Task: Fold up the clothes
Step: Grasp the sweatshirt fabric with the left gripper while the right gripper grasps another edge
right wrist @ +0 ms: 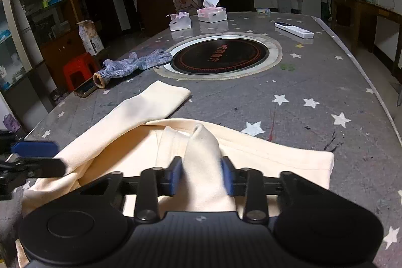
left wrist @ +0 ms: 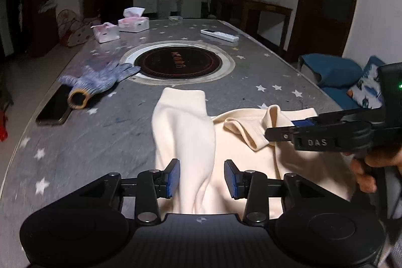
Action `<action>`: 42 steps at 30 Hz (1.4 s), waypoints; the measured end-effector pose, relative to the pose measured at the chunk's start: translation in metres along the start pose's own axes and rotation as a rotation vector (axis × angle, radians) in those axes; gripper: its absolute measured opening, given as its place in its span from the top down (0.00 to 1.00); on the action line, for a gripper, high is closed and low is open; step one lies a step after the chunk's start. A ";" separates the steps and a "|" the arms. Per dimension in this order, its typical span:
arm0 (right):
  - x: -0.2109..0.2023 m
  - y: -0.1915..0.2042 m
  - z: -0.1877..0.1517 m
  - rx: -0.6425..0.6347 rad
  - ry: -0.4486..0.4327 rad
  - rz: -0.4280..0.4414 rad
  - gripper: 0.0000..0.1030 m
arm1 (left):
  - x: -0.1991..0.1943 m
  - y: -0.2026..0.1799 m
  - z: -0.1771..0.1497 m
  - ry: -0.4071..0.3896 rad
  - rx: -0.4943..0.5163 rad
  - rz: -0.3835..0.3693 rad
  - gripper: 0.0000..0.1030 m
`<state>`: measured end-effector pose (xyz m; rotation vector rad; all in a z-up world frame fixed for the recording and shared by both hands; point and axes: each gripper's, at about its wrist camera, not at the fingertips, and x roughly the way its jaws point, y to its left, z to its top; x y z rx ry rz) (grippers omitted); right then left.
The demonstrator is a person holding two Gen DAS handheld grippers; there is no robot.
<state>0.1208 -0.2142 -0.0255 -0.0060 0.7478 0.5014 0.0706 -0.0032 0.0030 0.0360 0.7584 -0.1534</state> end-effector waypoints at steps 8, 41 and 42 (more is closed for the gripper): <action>-0.023 -0.006 -0.003 0.002 -0.042 -0.033 0.92 | 0.014 0.006 0.006 0.001 0.003 0.019 0.81; -0.170 -0.045 -0.105 0.189 -0.164 -0.305 0.93 | 0.004 0.018 0.001 -0.053 -0.035 0.034 0.96; -0.171 -0.046 -0.107 0.194 -0.162 -0.309 0.93 | -0.002 0.022 0.001 -0.063 -0.053 0.030 0.97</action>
